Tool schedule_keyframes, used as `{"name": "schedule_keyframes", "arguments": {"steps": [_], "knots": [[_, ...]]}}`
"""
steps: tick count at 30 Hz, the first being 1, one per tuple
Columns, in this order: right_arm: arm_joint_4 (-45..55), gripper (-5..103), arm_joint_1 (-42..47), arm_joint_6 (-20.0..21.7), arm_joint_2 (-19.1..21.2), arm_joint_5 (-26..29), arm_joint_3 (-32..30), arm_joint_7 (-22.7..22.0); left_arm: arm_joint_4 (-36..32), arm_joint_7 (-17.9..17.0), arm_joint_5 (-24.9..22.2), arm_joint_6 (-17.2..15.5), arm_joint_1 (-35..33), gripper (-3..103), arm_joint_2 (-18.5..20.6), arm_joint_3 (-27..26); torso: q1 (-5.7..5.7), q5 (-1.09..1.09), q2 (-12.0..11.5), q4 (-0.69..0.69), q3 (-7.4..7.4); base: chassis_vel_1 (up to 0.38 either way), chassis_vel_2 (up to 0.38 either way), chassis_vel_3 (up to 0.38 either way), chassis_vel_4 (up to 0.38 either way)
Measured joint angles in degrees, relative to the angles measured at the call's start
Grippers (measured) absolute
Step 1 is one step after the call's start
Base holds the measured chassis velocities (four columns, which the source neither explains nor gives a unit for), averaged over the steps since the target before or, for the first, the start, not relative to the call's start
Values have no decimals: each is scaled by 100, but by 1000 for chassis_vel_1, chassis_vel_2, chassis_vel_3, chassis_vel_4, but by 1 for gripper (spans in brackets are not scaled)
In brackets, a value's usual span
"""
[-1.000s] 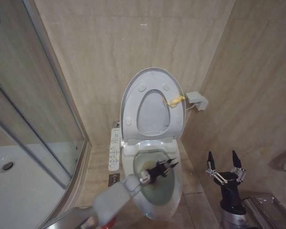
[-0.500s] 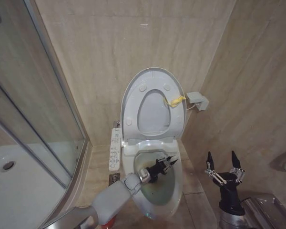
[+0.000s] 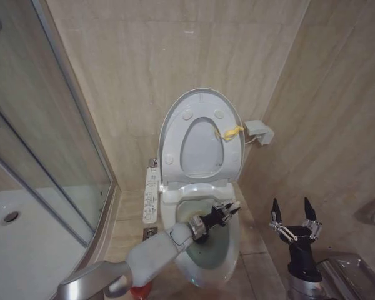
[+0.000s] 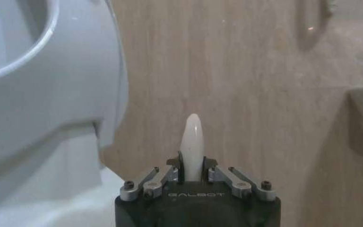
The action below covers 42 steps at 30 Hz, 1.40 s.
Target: Open the toilet lid, clean the toilet bowl with a toilet brush, close the toilet lid, and flush.
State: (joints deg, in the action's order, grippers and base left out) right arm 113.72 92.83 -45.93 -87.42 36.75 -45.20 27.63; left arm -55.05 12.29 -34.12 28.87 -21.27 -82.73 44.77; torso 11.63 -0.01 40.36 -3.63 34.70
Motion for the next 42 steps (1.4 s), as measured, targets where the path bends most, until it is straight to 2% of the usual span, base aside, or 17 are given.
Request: {"name": "schedule_keyframes", "arguments": {"steps": [3,4,7,12,15,17,20,21,22,26,28,30,34,36,39,41,42], "knots": [[-42,100,-52,3,-7,-4,18,0,-447,-217,-426,-565,554,21,80,241,0,1,1,-7,-1,0,0,0,0],[-42,100,-52,3,-7,-4,18,0,-447,-217,-426,-565,554,21,80,241,0,1,1,-7,-1,0,0,0,0],[-105,100,-121,9,-8,-4,14,-2,-432,19,-535,-879,667,21,347,496,1,1,0,-3,-1,0,0,0,0],[-123,100,-158,9,-4,-1,-5,-4,-523,47,-477,-769,535,21,410,588,0,2,0,2,0,0,0,0,0],[-131,100,-170,10,-13,-4,-7,-5,-758,9,-411,-610,516,21,282,456,0,1,0,-5,-1,0,0,0,0],[-132,100,-164,10,-28,-10,-4,-3,-722,-14,-91,-431,492,21,142,343,-1,-1,1,-11,-2,0,0,0,0],[-110,100,-134,10,-38,-21,6,-1,-488,7,150,-353,428,21,193,424,0,1,1,-9,-1,0,0,0,0],[-90,100,-122,18,-50,-29,5,0,-399,5,204,-348,377,21,289,522,0,4,0,-1,0,0,0,0,0],[-75,100,-122,22,-58,-34,7,1,-382,9,217,-352,357,21,329,565,0,4,0,4,0,0,0,0,0],[-72,100,-121,25,-59,-39,7,2,-465,7,160,-368,407,21,281,501,0,3,0,3,0,0,0,0,0],[-67,100,-127,29,-55,-41,-28,-1,-717,-30,-18,-397,506,21,124,312,-1,-2,1,-9,-2,0,0,0,0],[-66,100,-128,30,-52,-40,-39,-3,-737,-35,-45,-394,512,21,95,296,-1,-3,2,-12,-2,0,0,0,0],[-66,100,-125,29,-36,-27,-64,-7,-409,12,-19,-336,418,21,172,449,0,1,1,-6,-1,0,0,0,0],[-39,100,-114,29,-15,-12,-75,-13,-294,31,-4,-321,336,21,241,516,0,4,0,5,0,0,0,0,0],[-35,100,-114,30,-8,0,-91,-15,-528,3,-39,-326,350,21,134,379,0,2,0,1,-1,0,0,0,0],[-53,100,-116,27,-18,2,-86,-15,-721,-45,-63,-325,394,21,-42,225,0,-3,1,-11,-2,0,0,0,0],[-53,100,-116,27,-18,2,-86,-15,-721,-45,-63,-325,394,21,-42,225,0,-3,1,-11,-2,0,0,0,0]]}}
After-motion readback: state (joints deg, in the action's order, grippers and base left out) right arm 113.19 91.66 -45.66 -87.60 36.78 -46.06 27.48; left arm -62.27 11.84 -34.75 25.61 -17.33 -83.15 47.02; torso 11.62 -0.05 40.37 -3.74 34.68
